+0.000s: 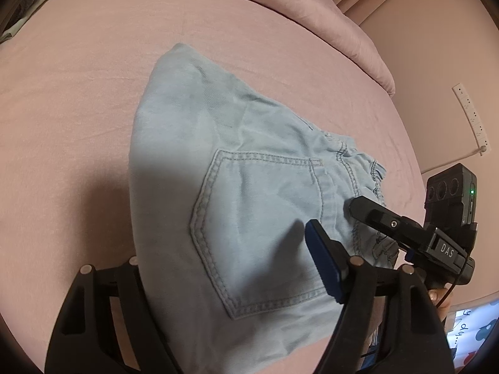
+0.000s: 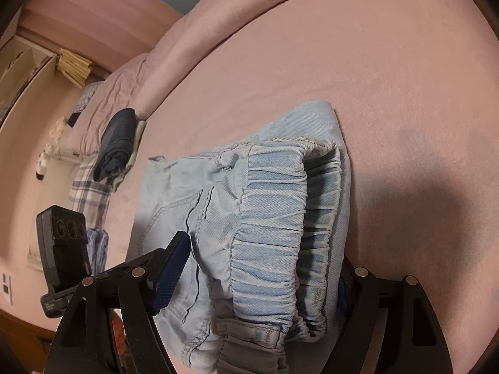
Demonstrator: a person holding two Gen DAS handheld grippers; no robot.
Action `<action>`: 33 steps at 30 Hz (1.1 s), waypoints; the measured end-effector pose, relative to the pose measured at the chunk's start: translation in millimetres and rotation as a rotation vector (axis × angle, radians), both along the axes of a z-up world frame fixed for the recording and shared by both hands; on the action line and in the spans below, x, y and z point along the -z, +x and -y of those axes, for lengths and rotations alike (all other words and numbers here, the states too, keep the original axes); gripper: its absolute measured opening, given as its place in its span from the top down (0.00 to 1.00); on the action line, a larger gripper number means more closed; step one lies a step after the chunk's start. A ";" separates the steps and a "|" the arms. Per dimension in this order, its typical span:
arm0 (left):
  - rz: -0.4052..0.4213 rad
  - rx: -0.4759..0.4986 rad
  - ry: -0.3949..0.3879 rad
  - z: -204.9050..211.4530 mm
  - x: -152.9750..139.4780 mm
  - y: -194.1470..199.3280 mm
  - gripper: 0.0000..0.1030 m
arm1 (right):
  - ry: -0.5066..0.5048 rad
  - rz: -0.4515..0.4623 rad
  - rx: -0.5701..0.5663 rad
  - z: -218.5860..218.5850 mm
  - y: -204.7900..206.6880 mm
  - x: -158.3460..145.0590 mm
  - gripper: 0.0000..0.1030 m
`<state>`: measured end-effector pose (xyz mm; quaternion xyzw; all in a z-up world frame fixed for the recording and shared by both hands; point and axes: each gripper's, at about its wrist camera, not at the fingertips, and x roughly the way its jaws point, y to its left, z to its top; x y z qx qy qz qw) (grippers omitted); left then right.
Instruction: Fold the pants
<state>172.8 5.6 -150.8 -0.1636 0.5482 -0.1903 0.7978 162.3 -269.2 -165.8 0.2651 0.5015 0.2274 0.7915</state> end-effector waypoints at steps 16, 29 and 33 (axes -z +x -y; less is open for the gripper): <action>0.034 0.005 0.044 4.0 -6.6 -3.2 0.48 | -0.095 0.062 0.005 -15.2 -10.5 -16.5 0.34; 0.101 0.034 0.052 13.1 -23.8 -11.9 0.53 | -0.134 0.141 0.002 -21.9 -21.4 -34.1 0.45; 0.111 0.040 0.050 12.2 -27.6 -14.3 0.53 | -0.128 0.155 -0.005 -24.8 -24.8 -38.5 0.46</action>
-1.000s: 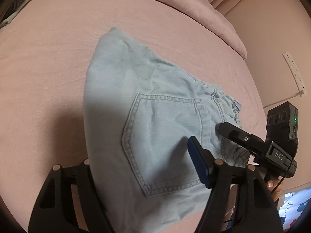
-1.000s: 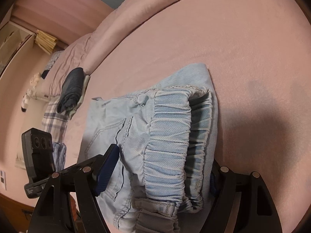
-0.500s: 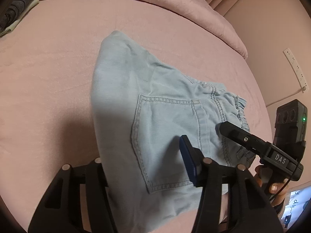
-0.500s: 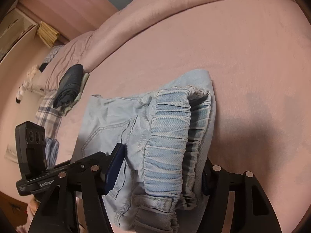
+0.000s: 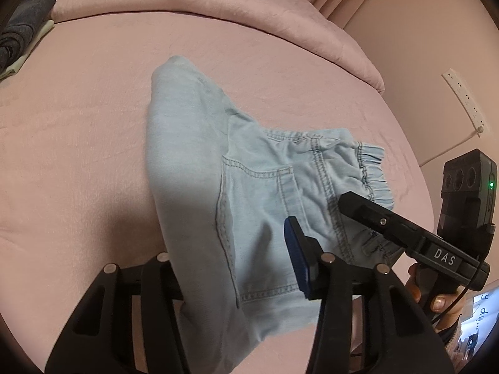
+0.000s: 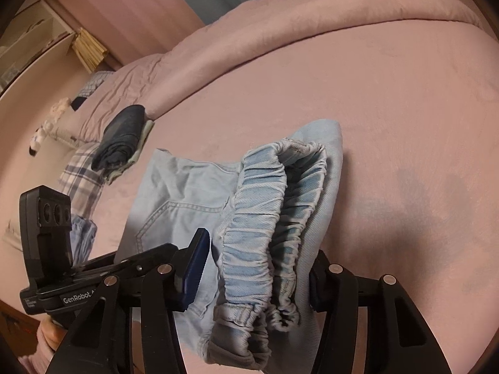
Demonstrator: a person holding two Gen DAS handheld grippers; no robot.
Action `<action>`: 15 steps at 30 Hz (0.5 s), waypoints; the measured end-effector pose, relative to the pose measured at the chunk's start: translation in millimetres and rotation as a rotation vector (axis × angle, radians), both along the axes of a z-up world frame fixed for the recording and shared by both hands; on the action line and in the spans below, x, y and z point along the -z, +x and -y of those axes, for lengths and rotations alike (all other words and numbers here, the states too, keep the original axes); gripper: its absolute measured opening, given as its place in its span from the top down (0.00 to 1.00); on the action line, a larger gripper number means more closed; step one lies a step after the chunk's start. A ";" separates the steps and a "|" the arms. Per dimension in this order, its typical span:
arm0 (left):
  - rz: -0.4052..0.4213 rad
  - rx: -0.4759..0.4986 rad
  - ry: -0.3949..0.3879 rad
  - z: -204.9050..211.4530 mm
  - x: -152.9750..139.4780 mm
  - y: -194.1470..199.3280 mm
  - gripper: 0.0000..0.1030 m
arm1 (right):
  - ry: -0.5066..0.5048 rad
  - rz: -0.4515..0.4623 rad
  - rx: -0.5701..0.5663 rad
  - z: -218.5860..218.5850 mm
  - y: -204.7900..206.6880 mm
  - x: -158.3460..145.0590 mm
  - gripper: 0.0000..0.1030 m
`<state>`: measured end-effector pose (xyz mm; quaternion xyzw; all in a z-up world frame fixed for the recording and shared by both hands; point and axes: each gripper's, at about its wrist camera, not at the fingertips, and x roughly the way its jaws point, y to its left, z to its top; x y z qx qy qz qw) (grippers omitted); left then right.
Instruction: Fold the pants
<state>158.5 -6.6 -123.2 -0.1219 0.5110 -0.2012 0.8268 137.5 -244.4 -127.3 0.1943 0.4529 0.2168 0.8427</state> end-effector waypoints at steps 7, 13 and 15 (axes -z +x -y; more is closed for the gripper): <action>0.009 0.002 -0.002 2.6 -4.2 -3.5 0.53 | 0.007 0.016 -0.015 -4.1 -6.5 -4.6 0.46; 0.017 0.004 -0.008 6.8 -9.5 -6.3 0.53 | 0.015 0.031 -0.029 -11.4 -10.3 -11.1 0.46; 0.020 0.004 -0.007 5.4 -10.6 -7.3 0.53 | 0.017 0.036 -0.035 -12.7 -11.4 -12.5 0.46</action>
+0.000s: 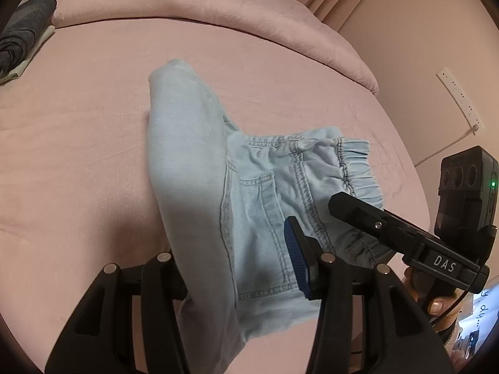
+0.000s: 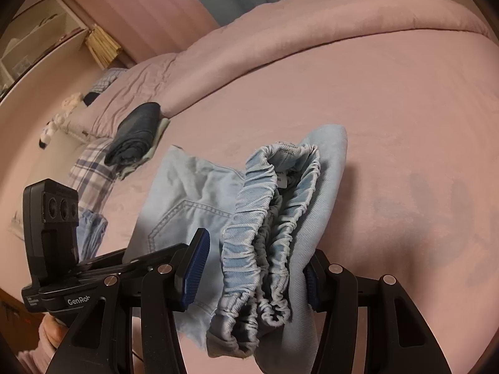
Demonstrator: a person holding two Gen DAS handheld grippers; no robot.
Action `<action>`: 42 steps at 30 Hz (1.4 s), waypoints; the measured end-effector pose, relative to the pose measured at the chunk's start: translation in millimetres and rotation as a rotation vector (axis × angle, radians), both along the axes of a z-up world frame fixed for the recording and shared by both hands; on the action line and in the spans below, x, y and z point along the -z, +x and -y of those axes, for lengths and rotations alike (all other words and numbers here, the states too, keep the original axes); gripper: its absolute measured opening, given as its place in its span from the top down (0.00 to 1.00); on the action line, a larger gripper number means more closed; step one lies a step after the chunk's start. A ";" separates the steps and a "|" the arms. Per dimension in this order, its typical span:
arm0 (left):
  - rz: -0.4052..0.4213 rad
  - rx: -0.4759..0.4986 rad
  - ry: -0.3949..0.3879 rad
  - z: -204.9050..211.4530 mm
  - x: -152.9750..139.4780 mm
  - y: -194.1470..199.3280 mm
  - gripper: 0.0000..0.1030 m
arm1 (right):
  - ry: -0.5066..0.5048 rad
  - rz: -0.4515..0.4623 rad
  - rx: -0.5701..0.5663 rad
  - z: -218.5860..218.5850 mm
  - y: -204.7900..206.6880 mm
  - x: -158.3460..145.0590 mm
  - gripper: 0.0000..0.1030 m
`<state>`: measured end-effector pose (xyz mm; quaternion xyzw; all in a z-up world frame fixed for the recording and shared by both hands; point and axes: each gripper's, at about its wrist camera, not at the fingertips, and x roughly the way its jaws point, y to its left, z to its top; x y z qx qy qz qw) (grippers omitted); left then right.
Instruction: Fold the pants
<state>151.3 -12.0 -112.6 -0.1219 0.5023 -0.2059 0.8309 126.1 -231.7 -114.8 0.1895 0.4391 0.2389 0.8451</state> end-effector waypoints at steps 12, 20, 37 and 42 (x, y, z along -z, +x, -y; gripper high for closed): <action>0.029 0.000 -0.013 -0.4 -11.6 -3.7 0.53 | 0.006 0.020 -0.019 -4.5 -5.3 -8.8 0.46; 0.044 0.002 -0.017 -7.0 -17.3 -7.7 0.53 | 0.003 0.033 -0.028 -1.2 -7.1 -13.1 0.46; 0.067 -0.014 -0.038 -21.8 -26.1 -11.9 0.53 | -0.016 0.056 -0.054 -8.7 -0.5 -24.7 0.46; 0.073 -0.018 -0.044 -28.5 -27.7 -13.5 0.53 | -0.027 0.060 -0.060 -12.1 1.9 -27.9 0.46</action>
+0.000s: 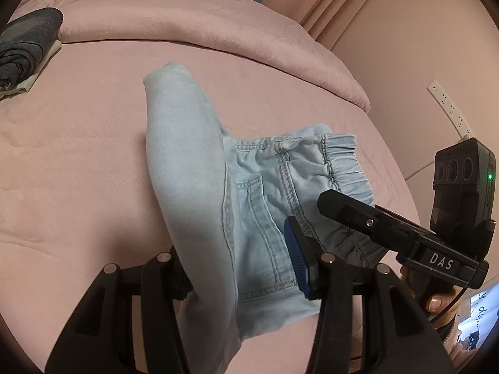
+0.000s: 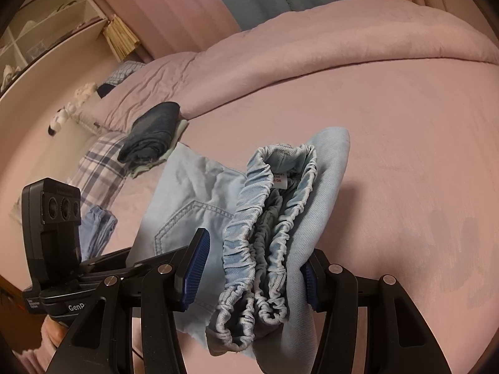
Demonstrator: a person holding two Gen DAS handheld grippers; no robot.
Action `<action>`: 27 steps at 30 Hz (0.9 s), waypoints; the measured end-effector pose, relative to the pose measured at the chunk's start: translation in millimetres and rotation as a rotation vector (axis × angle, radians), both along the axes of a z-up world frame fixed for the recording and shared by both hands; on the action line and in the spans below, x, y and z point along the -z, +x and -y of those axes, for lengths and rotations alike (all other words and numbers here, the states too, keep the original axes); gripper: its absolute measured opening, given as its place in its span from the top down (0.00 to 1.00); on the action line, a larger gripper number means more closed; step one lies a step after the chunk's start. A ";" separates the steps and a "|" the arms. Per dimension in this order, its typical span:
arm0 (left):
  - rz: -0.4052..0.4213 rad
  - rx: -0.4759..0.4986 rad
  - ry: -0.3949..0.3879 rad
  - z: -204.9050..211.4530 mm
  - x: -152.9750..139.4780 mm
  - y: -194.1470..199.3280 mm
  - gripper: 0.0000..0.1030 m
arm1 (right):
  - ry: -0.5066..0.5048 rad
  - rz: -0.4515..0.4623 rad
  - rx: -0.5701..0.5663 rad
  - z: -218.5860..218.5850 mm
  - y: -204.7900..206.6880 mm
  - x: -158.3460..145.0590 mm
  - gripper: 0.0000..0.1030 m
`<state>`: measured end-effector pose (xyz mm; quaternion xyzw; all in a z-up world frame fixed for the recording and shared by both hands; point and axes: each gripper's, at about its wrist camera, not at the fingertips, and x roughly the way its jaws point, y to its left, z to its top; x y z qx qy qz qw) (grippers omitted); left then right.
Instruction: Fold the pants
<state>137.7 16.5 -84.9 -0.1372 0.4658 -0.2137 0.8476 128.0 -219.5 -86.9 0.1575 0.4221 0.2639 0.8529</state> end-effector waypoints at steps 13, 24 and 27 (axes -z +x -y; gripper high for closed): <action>0.005 -0.024 -0.012 -13.7 -5.4 -1.5 0.53 | -0.023 0.005 -0.021 -7.1 4.6 -2.6 0.46; 0.011 -0.040 -0.016 -23.1 -7.7 -2.8 0.53 | -0.029 0.008 -0.025 -11.0 4.4 -4.9 0.46; 0.010 -0.043 -0.015 -23.8 -7.7 -2.0 0.53 | -0.029 0.008 -0.027 -11.0 5.4 -4.9 0.46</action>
